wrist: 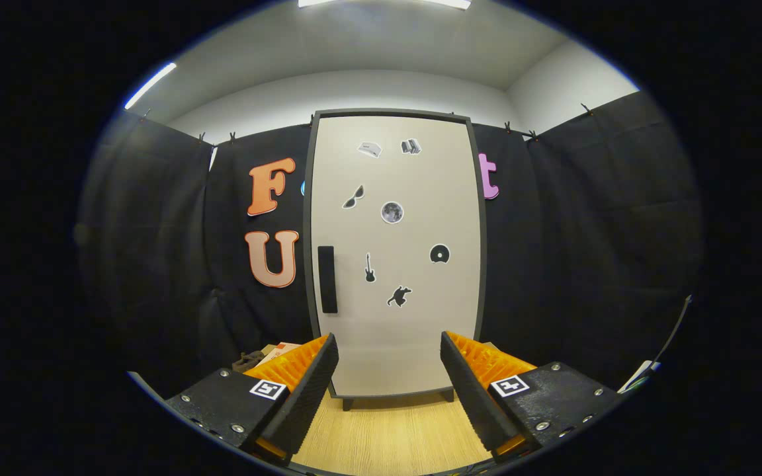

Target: Open the shoe cabinet door, grab the shoes and put them into the shoe cabinet, then close the shoe cabinet door.

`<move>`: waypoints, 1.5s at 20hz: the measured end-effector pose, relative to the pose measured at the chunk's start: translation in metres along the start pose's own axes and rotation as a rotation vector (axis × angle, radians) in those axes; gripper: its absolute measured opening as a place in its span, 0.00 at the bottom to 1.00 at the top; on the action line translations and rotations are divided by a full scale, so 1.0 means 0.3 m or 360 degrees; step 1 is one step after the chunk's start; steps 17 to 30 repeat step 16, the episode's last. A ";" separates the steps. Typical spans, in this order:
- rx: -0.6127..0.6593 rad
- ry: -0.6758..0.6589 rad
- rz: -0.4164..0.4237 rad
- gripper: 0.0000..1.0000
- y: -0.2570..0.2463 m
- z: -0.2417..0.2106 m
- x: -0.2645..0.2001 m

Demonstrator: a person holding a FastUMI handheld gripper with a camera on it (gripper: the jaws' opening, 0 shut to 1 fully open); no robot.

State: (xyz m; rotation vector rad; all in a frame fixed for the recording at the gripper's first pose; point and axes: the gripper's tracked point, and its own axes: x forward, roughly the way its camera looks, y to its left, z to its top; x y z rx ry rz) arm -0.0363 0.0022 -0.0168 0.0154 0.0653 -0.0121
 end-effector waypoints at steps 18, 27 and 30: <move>-0.0014 -0.0005 -0.0017 0.97 -0.041 0.027 -0.135; -0.0014 -0.0005 -0.0017 0.97 -0.041 0.027 -0.135; -0.0014 -0.0005 -0.0017 0.97 -0.041 0.027 -0.135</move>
